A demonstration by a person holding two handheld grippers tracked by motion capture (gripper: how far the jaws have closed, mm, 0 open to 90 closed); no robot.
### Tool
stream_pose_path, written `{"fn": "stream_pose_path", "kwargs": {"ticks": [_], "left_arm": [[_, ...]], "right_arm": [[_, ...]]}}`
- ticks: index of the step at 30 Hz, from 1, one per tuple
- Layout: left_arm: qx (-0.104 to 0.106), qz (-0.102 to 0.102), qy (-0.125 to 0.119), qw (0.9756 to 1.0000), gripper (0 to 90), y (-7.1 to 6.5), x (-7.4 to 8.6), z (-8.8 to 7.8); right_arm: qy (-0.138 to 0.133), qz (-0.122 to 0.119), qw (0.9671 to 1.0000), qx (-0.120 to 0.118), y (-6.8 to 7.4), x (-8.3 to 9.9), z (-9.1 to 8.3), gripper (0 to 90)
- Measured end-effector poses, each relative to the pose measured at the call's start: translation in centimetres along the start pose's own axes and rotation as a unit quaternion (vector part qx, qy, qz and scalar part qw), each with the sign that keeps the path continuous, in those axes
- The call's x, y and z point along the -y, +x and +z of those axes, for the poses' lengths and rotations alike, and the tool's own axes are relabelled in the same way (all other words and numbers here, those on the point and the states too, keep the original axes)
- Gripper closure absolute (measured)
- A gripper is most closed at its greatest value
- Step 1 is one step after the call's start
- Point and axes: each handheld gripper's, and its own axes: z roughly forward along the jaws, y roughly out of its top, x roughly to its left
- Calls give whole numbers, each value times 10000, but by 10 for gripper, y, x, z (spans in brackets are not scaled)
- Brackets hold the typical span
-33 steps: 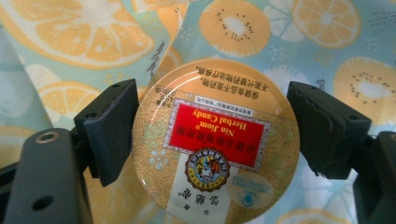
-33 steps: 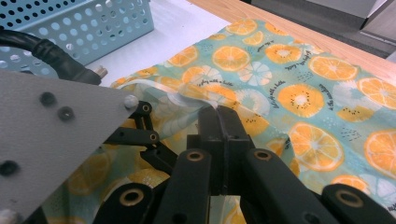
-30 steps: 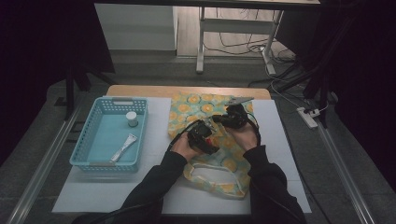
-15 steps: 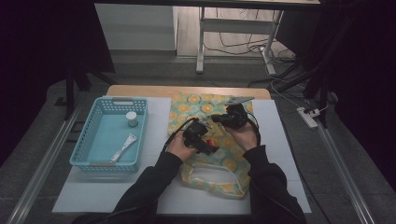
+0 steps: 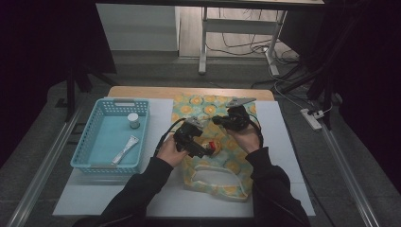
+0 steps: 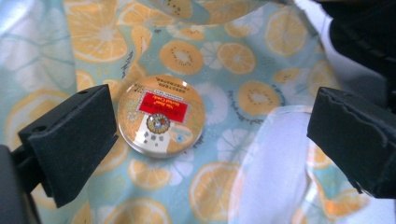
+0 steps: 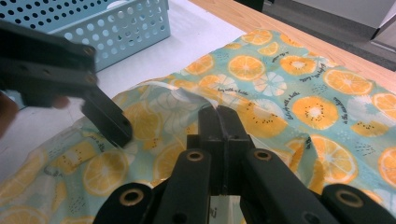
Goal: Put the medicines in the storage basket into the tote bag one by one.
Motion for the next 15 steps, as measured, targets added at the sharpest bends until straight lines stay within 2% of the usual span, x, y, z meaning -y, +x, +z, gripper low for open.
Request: {"fn": "stream_pose_path", "kwargs": {"ticks": [5, 15], "left_arm": [[175, -154, -32, 9997, 21, 4, 4, -15], [150, -302, -203, 9992, 5, 11, 17, -46]], "right_arm": [[31, -1, 10000, -1, 1, 0, 1, 900], [23, -28, 10000, 0, 2, -1, -1, 900]]}}
